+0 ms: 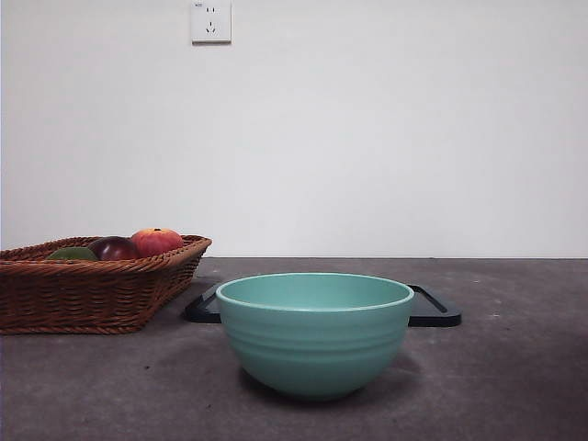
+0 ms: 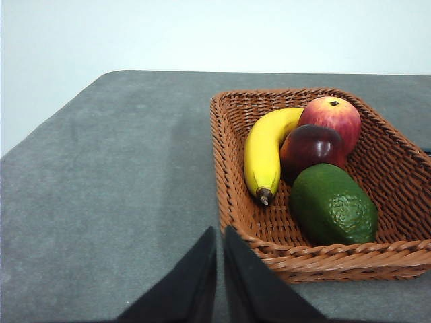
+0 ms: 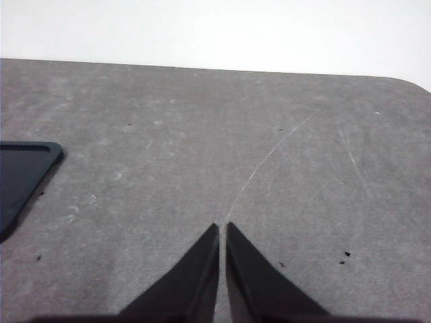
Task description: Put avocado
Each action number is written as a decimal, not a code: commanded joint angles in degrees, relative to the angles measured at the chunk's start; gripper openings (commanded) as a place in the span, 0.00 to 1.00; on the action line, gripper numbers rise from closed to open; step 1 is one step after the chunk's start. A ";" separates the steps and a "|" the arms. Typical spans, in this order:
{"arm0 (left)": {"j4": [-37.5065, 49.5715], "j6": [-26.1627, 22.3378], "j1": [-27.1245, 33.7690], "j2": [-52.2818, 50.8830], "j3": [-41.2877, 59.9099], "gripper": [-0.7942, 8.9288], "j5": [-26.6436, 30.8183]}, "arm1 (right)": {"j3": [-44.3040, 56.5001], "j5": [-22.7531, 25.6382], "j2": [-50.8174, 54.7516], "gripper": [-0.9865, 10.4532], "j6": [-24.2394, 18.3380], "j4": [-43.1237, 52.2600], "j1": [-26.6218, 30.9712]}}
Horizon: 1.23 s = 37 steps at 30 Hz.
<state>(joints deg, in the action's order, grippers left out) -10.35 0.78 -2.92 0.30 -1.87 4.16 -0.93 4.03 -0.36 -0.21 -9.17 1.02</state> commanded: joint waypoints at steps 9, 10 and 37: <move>-0.17 0.79 -0.11 -0.11 1.20 0.10 0.33 | 0.33 -3.34 0.15 0.10 4.33 2.19 -0.04; -0.07 1.22 -0.11 -0.11 1.18 0.10 0.35 | 0.33 -4.15 0.15 0.10 5.79 2.32 -0.04; -3.17 12.22 -0.11 17.84 -33.75 0.10 -6.75 | -32.54 -19.10 -18.82 0.10 23.32 -11.06 -1.01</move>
<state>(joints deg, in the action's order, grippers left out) -13.76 12.84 -2.92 17.50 -33.71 -1.78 -32.23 -14.39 -18.39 24.75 -20.08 0.05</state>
